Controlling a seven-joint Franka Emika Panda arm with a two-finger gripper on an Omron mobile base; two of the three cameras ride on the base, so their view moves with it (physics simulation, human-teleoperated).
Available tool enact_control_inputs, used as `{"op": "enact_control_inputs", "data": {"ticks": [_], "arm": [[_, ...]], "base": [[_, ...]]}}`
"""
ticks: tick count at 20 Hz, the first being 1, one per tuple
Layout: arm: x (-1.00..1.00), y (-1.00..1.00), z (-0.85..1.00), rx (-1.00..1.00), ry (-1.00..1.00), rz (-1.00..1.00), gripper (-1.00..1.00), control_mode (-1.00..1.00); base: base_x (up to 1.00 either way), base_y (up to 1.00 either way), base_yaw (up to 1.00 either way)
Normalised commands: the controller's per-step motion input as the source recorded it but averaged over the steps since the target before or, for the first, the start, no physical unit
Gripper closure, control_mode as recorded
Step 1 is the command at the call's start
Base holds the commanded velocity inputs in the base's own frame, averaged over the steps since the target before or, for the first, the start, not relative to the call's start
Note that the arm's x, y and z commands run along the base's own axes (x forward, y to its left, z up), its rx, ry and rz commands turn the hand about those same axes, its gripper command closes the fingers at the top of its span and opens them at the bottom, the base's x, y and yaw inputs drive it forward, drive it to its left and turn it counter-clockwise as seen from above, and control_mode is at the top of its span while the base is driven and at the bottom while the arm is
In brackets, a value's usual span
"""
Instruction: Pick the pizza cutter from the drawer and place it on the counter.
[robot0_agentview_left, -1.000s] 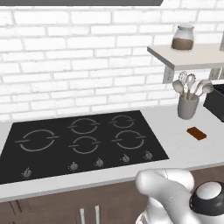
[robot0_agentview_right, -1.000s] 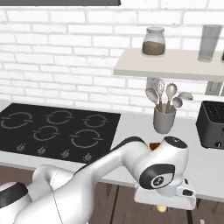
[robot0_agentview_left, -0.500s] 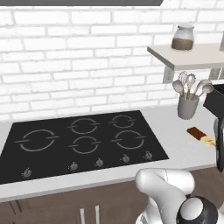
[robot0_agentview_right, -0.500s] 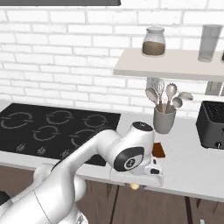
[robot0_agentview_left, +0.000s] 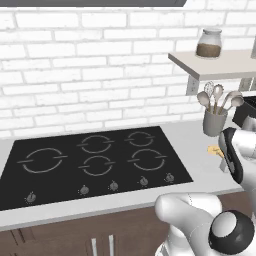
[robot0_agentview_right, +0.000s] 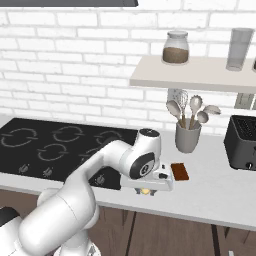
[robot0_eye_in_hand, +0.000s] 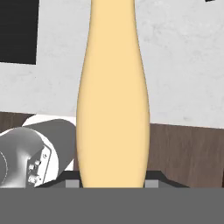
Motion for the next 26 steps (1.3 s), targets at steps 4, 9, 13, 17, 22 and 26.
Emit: {"op": "enact_control_inputs", "data": {"ticks": [4, 9, 13, 17, 22, 26], "arm": [[1.00, -0.01, -0.26, 0.03, 0.00, 0.03, 1.00, -1.00], [0.75, -0.16, -0.62, 0.05, 0.00, 0.04, 1.00, -1.00], [0.61, -0.32, -0.84, 0.07, 0.00, 0.03, 1.00, -1.00], [0.46, -0.31, -0.49, 0.05, 0.00, 0.03, 1.00, -1.00], [0.18, -0.11, -0.03, 0.00, 0.00, 0.02, 1.00, -1.00], [0.00, 0.00, 0.00, 0.00, 0.00, 0.00, -1.00, -1.00]], "base": [[0.00, 0.00, 0.00], [0.00, 0.00, 0.00], [0.00, 0.00, 0.00], [0.00, 0.00, 0.00], [0.00, 0.00, 0.00], [0.00, 0.00, 0.00]]}}
